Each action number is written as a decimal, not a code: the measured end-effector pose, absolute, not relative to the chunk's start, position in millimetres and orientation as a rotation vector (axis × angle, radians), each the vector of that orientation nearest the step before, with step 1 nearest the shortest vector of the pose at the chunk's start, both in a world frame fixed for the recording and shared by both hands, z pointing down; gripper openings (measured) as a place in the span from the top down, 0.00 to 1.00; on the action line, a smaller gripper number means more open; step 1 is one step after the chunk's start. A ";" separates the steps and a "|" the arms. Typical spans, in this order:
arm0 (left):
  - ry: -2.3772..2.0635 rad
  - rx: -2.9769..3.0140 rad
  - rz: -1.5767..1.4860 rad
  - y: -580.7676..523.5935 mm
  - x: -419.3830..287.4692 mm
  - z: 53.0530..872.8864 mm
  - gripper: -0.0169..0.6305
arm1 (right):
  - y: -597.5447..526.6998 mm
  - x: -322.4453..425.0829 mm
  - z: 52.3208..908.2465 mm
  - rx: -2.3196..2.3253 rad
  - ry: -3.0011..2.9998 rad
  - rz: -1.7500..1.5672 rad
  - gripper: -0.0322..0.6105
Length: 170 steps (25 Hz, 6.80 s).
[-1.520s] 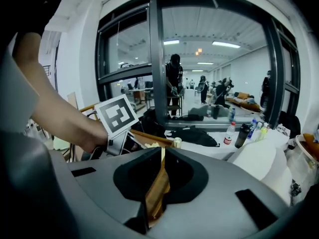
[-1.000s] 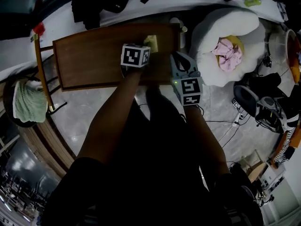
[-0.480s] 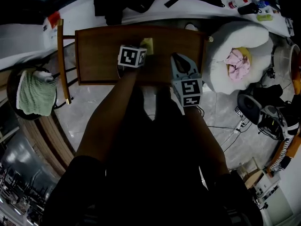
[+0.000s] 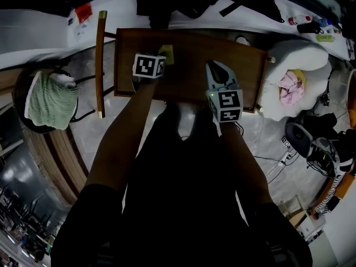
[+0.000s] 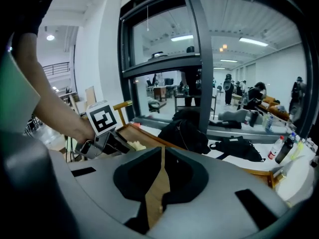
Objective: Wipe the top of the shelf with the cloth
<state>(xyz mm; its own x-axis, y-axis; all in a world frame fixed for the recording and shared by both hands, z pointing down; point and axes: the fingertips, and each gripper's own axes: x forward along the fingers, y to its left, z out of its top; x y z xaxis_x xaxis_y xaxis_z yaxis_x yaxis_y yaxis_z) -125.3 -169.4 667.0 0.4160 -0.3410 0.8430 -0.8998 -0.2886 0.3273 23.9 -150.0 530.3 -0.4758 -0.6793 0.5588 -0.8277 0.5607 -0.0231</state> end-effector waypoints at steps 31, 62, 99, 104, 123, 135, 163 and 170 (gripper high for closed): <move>-1.491 1.465 1.023 -168.8 -306.2 663.6 0.91 | -149.9 35.6 521.2 1.252 -2.293 0.405 0.90; -0.794 1.922 0.831 -101.4 248.3 646.8 0.92 | -96.8 313.6 528.2 1.491 -2.136 0.468 0.90; -1.010 1.750 0.853 -107.0 -113.0 670.2 0.92 | -132.2 22.8 528.5 1.172 -2.309 0.379 0.90; -1.041 1.734 0.857 -108.9 -153.8 670.8 0.92 | -134.6 -2.9 530.5 1.175 -2.321 0.376 0.90; -1.171 1.629 1.082 -116.7 -260.0 673.7 0.92 | -149.5 -19.0 531.9 1.305 -2.334 0.419 0.90; -1.404 1.417 1.075 -115.9 -289.8 665.9 0.92 | -141.9 71.6 513.8 1.409 -2.275 0.446 0.90; -0.656 1.790 0.813 -28.7 248.8 650.4 0.92 | -102.7 324.5 520.3 1.549 -2.108 0.478 0.90; -0.619 1.842 0.902 -23.1 237.2 653.1 0.92 | -99.8 308.8 519.4 1.510 -2.125 0.462 0.90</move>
<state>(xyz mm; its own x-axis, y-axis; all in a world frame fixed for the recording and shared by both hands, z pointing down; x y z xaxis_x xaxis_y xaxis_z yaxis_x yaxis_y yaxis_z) 237.2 -23.1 653.1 0.5979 -0.0287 0.8010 -0.7371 -0.4122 0.5355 308.8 -99.8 519.4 -0.2688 -0.7783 0.5675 -0.9437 0.3308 0.0068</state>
